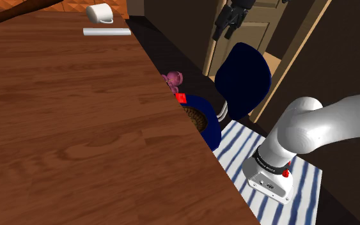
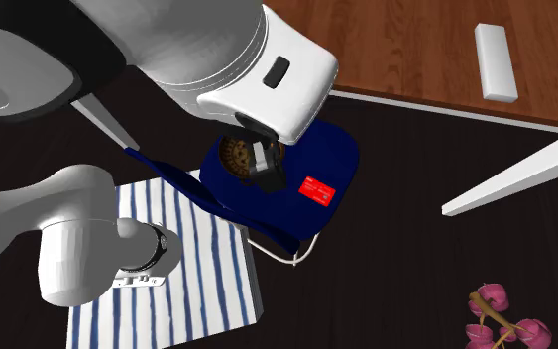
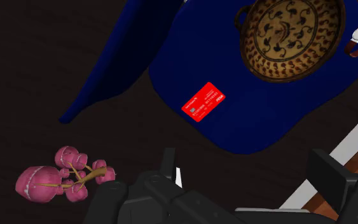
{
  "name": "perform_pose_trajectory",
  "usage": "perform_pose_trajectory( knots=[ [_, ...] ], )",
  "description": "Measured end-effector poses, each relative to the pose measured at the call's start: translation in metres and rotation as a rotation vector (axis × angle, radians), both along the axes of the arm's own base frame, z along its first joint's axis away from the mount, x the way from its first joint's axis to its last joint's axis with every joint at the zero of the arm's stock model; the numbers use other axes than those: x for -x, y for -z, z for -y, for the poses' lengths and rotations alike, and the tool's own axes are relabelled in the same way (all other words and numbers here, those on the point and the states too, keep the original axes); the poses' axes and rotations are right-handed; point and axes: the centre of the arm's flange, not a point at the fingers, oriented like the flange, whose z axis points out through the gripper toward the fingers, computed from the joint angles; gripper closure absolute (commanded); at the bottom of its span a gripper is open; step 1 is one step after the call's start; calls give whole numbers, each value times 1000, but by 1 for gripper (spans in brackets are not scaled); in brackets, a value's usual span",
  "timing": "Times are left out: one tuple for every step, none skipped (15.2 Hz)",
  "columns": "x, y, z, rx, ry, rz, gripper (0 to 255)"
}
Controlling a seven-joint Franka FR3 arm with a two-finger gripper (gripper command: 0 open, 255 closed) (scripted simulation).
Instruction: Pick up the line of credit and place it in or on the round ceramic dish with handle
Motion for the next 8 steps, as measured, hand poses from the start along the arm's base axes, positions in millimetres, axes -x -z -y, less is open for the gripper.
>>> perform_pose_trajectory(
  knots=[
    [0,0,0,0,0,0,0],
    [-5,3,0,-5,13,-16,0],
    [-16,11,-2,-12,33,-40,0],
    [-27,19,-4,-20,57,-70,0],
    [-38,29,-5,-29,83,-102,0],
    [-50,37,-5,-38,110,-134,0],
    [-63,45,-4,-47,138,-167,0],
    [-76,57,-5,-57,166,-201,0]
  ],
)
